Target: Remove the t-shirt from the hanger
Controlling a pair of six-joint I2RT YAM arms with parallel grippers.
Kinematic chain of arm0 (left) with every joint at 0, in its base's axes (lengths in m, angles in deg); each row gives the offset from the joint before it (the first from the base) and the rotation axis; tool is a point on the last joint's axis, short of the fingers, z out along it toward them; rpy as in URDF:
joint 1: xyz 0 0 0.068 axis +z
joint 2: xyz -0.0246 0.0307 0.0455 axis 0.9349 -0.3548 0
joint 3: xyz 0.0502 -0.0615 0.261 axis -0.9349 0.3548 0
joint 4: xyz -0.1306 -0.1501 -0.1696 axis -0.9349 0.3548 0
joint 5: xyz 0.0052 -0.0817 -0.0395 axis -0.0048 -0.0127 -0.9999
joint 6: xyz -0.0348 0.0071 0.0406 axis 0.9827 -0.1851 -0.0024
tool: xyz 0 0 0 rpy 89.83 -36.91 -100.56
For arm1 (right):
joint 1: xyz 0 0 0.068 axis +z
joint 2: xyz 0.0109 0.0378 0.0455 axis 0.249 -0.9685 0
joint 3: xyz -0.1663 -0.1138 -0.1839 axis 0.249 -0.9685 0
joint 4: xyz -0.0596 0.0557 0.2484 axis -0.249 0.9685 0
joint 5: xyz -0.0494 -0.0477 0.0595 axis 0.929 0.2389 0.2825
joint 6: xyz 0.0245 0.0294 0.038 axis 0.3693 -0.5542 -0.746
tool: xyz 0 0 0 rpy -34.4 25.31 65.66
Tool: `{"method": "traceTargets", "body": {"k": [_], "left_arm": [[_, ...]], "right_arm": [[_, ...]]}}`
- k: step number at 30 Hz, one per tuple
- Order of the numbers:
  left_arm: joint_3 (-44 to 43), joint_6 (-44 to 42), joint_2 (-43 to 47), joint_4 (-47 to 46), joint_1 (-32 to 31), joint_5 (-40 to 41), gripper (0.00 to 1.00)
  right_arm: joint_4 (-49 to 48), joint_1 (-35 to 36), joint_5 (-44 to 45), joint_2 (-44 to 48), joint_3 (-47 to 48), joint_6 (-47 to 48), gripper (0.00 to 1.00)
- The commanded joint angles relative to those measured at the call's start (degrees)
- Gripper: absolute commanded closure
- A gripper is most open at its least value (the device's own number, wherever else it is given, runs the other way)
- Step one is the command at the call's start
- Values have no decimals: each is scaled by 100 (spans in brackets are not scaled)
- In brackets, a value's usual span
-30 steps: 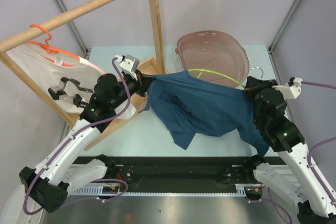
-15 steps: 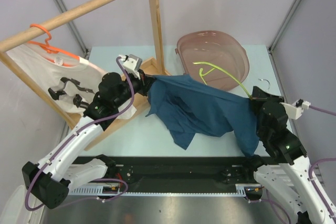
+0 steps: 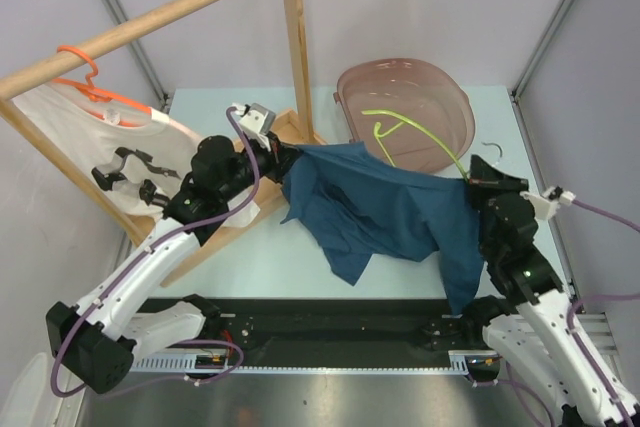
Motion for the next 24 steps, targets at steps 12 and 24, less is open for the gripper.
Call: {"method": "traceTargets", "body": {"k": [12, 24], "left_arm": [[-473, 88, -908, -13, 29, -1412, 100], [-939, 158, -1612, 700, 20, -1315, 100]], "right_arm": [[-3950, -72, -2727, -2467, 1001, -35, 100], [-4450, -213, -3420, -2713, 1933, -141, 100]]}}
